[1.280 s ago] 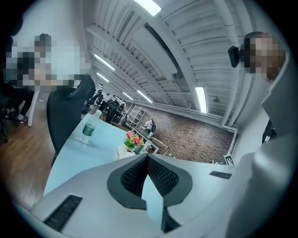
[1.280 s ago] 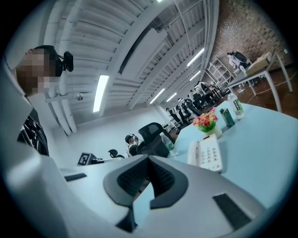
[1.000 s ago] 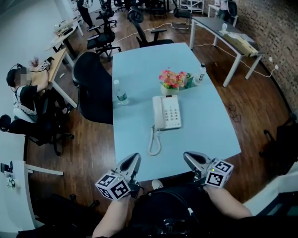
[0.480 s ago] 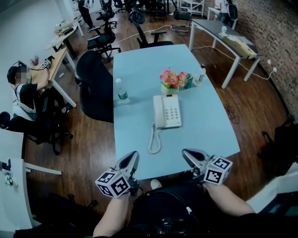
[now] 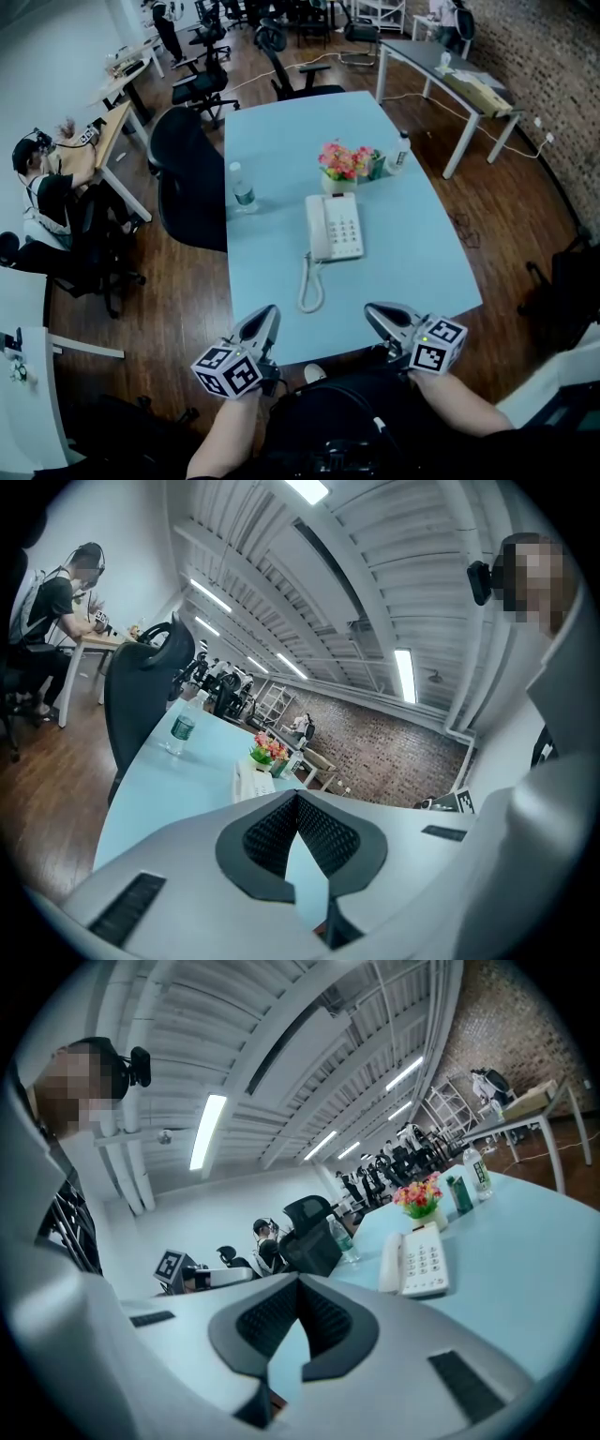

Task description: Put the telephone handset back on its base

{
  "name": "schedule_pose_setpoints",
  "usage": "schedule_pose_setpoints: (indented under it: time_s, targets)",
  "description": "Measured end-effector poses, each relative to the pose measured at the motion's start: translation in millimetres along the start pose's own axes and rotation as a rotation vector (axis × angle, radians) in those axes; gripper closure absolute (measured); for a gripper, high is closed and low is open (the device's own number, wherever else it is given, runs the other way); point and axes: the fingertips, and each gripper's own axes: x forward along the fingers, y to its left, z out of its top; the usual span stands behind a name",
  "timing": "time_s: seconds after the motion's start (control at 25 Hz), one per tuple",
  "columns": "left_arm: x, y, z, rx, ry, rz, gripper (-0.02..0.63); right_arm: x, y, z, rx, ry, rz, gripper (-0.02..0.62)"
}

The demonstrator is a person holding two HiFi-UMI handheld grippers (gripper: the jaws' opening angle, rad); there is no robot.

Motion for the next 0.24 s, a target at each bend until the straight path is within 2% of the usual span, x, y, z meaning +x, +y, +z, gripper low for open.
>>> schedule_pose_setpoints:
  time_s: [0.24]
  targets:
    - [3.5, -1.6, 5.9, 0.004, -0.009, -0.007, 0.606, -0.5, -4.1, 6.5, -0.012, -0.002, -0.007, 0.583]
